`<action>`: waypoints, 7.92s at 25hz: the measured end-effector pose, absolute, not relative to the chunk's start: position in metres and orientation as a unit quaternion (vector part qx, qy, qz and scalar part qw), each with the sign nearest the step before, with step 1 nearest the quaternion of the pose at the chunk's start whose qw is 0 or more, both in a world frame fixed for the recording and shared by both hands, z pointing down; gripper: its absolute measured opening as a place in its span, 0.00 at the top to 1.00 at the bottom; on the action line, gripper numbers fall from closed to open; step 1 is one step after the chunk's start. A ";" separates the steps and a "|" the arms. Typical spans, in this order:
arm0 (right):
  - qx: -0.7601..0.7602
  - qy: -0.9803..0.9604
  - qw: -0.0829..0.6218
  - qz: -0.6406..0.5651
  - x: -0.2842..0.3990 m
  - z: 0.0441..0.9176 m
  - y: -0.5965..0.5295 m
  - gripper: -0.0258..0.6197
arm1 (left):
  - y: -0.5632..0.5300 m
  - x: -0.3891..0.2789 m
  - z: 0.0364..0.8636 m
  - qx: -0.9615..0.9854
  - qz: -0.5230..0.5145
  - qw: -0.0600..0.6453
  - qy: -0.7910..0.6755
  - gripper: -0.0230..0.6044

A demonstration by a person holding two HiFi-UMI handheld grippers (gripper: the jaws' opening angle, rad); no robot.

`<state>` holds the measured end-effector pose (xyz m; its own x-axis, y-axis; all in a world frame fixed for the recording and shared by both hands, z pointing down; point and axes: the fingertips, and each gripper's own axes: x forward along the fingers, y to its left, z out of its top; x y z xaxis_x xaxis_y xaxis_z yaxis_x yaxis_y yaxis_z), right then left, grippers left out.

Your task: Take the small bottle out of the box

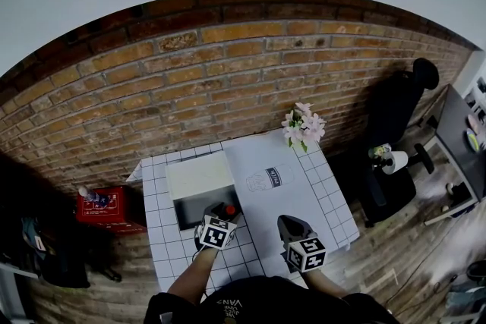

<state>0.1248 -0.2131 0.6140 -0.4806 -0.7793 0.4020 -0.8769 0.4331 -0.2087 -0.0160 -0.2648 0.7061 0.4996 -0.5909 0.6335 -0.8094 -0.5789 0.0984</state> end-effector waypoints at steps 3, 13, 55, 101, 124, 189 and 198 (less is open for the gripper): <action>0.493 -0.839 0.123 0.197 0.123 0.614 -0.213 0.96 | -0.267 -0.016 0.710 0.840 0.288 0.201 -0.413 0.55; 0.495 -0.837 0.121 0.200 0.124 0.615 -0.213 0.96 | -0.266 -0.015 0.718 0.830 0.311 0.219 -0.408 0.55; 0.490 -0.842 0.118 0.192 0.097 0.608 -0.207 0.96 | -0.261 -0.034 0.675 0.848 0.276 0.177 -0.416 0.64; 0.475 -0.857 0.088 0.179 0.018 0.600 -0.169 0.96 | -0.170 -0.124 0.614 0.847 0.203 0.142 -0.470 0.64; 0.355 -0.914 0.112 0.162 0.049 0.596 -0.166 0.96 | -0.115 -0.092 0.614 0.769 0.173 0.177 -0.589 0.64; 0.278 -0.930 0.165 0.175 0.142 0.637 -0.080 0.96 | -0.004 0.025 0.641 0.718 0.143 0.227 -0.642 0.64; 0.278 -0.932 0.164 0.167 0.134 0.632 -0.089 0.96 | -0.014 0.019 0.639 0.721 0.142 0.226 -0.640 0.64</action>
<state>0.1342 -0.0887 0.6321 -0.7921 -0.4624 0.3984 -0.5719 0.7904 -0.2196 0.0187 -0.0144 0.6387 0.1404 -0.8585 0.4933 -0.9865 -0.0788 0.1437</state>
